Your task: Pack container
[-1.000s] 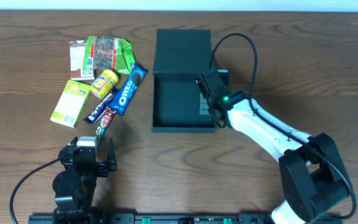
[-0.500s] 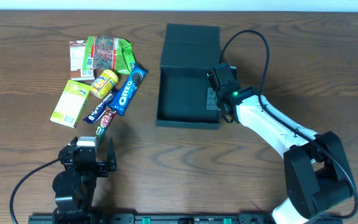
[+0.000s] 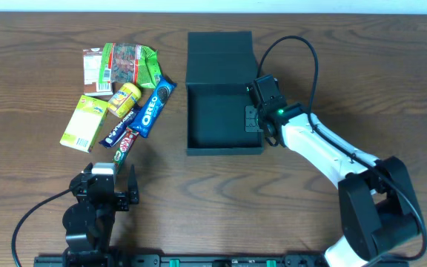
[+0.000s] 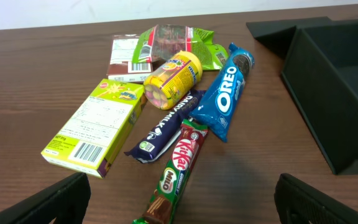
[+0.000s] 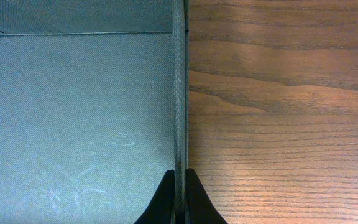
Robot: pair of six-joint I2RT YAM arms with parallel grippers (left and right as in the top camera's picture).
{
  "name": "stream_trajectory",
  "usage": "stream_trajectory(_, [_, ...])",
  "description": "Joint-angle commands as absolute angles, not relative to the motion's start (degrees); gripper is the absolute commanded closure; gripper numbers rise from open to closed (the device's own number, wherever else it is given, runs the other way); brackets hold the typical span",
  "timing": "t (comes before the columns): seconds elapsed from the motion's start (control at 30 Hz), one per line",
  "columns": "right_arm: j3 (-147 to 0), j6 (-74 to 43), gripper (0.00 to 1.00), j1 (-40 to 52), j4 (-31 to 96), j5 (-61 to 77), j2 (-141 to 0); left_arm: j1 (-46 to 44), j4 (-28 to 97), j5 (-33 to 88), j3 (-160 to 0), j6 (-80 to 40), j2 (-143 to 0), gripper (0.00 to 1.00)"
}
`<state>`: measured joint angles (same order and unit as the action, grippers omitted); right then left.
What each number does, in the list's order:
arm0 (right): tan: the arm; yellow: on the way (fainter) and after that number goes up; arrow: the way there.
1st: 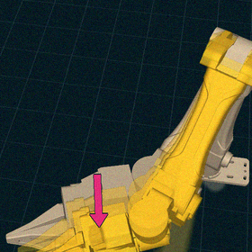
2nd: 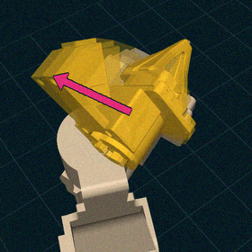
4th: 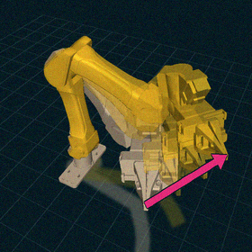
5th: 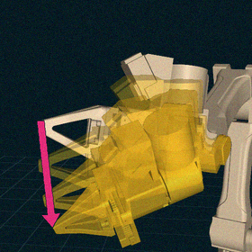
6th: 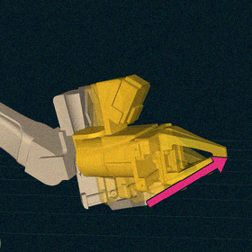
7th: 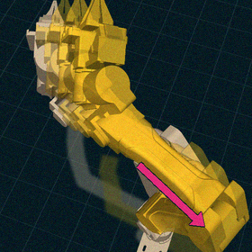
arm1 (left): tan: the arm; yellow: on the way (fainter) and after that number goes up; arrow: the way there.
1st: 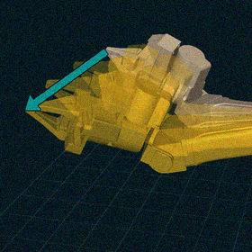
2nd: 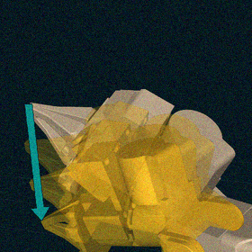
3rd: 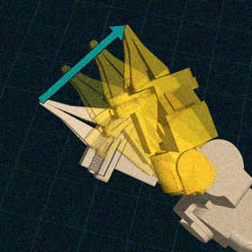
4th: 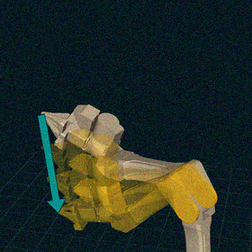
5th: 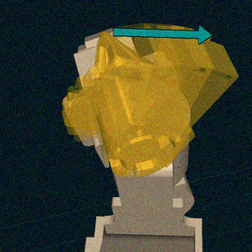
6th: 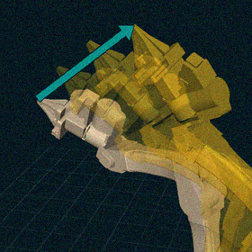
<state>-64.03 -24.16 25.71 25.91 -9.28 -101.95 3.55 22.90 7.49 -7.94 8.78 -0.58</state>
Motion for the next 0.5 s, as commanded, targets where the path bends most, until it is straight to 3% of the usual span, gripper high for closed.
stream_trajectory(0.0, [-64.2, -25.7, 0.98, 25.5, 25.5, -8.7, -102.3, 3.7, 23.2, 7.5, -6.8, 8.1, -0.2, 0.04])
stream_trajectory(0.03, [-64.2, -25.7, 0.89, 25.5, 25.5, -8.8, -102.3, 3.7, 23.2, 7.5, -6.8, 8.1, -0.2, 0.04])
stream_trajectory(0.07, [-64.2, -25.6, 0.54, 25.5, 25.5, -8.8, -102.3, 3.7, 23.2, 7.5, -6.8, 8.1, -0.2, 0.04])
stream_trajectory(0.1, [-64.2, -25.6, 0.12, 25.5, 25.5, -8.8, -102.3, 3.7, 23.2, 7.5, -6.8, 8.1, -0.2, 0.04])
stream_trajectory(0.13, [-64.2, -25.6, 0.01, 25.5, 25.6, -8.8, -102.2, 3.7, 23.2, 7.5, -6.8, 8.1, -0.2, 0.04])
stream_trajectory(0.47, [-69.8, -17.9, 0.01, 25.5, 28.7, -9.0, -88.6, 3.7, 23.2, 7.5, -6.8, 8.1, -0.2, 0.04])
